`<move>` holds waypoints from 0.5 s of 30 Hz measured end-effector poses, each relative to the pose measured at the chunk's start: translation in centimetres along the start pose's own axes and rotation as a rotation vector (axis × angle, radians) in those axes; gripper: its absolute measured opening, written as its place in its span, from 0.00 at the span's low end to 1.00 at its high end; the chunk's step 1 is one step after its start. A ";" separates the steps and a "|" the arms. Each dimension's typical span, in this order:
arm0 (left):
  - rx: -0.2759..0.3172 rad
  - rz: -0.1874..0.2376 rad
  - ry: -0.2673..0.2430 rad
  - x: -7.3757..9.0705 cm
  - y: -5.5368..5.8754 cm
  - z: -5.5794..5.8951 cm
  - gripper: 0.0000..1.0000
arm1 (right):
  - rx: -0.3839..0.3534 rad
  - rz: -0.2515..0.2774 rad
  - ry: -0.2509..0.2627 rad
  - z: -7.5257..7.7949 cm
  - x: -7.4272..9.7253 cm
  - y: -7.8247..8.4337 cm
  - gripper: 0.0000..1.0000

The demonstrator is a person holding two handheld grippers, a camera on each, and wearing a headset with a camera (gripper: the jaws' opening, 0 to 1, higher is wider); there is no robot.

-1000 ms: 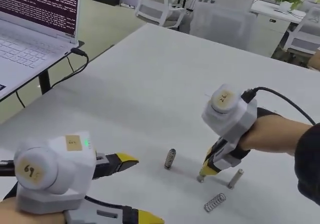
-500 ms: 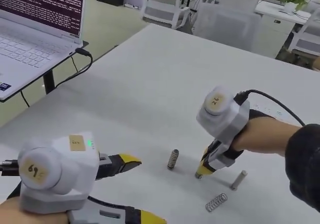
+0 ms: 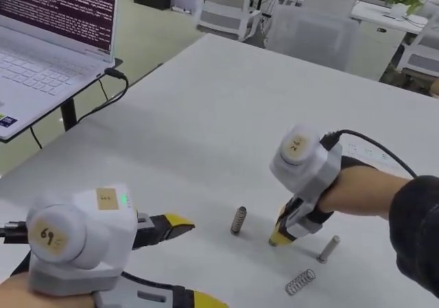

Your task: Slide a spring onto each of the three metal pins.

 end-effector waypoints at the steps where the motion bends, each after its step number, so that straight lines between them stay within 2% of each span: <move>1: 0.000 -0.001 0.001 0.0 0.0 0.0 0.64 | -0.001 0.003 0.001 0.0 0.0 0.0 0.14; 15: -0.014 -0.013 0.016 -0.3 -0.4 0.3 0.64 | -0.056 0.058 0.033 0.4 2.1 0.8 0.19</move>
Point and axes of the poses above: the centre of the closed fingertips' face, and the gripper's own axes: x roughly backward along the fingers, z roughly to its right, y roughly out of its underside, the point moved 5 cm from there along x, roughly backward along the fingers, and after that the axes turned 13 degrees about y, right-handed, at the moved point
